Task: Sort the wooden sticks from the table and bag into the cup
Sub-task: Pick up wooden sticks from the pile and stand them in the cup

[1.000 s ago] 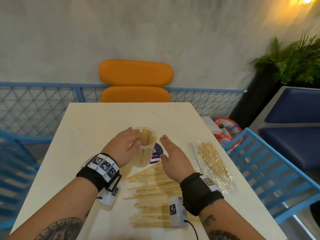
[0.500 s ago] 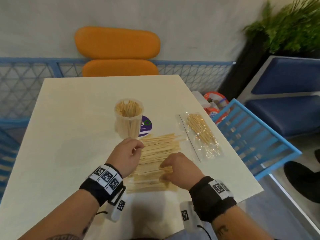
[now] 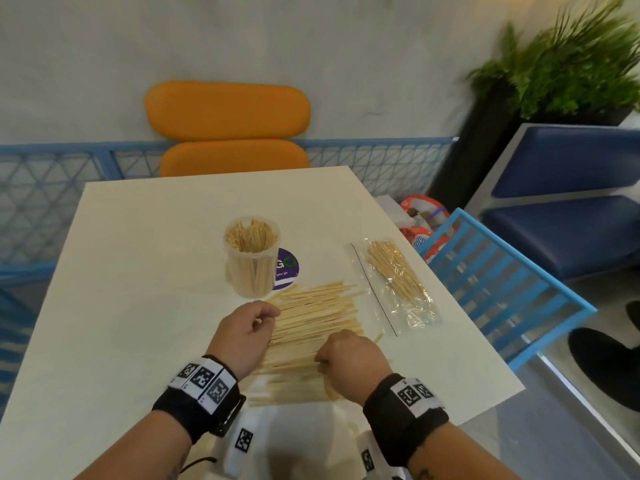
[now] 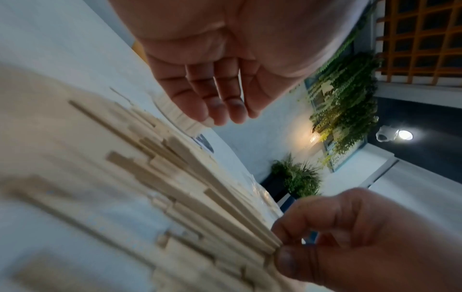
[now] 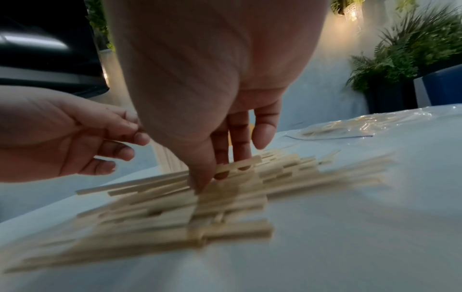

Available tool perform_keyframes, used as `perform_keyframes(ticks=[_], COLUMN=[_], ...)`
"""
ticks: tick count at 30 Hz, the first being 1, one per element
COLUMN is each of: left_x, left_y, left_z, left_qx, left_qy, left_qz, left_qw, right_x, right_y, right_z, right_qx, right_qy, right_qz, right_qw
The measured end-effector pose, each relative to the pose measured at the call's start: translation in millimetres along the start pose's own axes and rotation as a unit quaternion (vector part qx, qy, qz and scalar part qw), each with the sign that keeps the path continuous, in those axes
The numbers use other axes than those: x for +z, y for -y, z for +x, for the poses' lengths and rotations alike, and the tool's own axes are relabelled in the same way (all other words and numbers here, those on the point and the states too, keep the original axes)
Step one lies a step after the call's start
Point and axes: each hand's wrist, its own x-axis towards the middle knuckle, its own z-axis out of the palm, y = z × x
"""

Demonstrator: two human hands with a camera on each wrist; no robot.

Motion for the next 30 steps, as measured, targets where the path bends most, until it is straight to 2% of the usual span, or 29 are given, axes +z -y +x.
perform_keyframes(ticks=[5,8,10,12,15,23,24,26,28,30], left_x=[-22,-23,-15,-3,15,32,31,26,19,14], left_y=[-12,-16,-24,-36,-49,-39,-37,-35,-29,-20], left_z=[5,11,12,10,8,7,8,11,13,15], left_qx=[-0.008,-0.03,-0.049,-0.065,-0.097,-0.158,-0.159,-0.157,-0.154,-0.155], left_qy=[-0.078,-0.103,-0.075,-0.006,0.081,0.085,0.077,0.052,0.02,0.002], left_qz=[-0.066,-0.115,-0.16,-0.222,-0.289,-0.352,-0.357,-0.36,-0.349,-0.327], left_qw=[0.995,0.988,0.983,0.973,0.949,0.919,0.917,0.918,0.924,0.932], right_x=[-25,-46,-58,-65,-64,-48,-47,-44,-40,-35], right_y=[-11,-13,-8,1,16,24,23,16,6,1], right_z=[4,8,9,11,14,16,18,25,34,44], right_qx=[0.041,0.077,0.085,0.071,0.054,0.081,0.086,0.101,0.108,0.095], right_qy=[-0.056,-0.11,-0.14,-0.135,-0.106,-0.106,-0.108,-0.126,-0.124,-0.087], right_qz=[0.093,0.225,0.326,0.413,0.47,0.507,0.505,0.464,0.384,0.281], right_qw=[0.993,0.965,0.931,0.898,0.875,0.852,0.852,0.871,0.909,0.951])
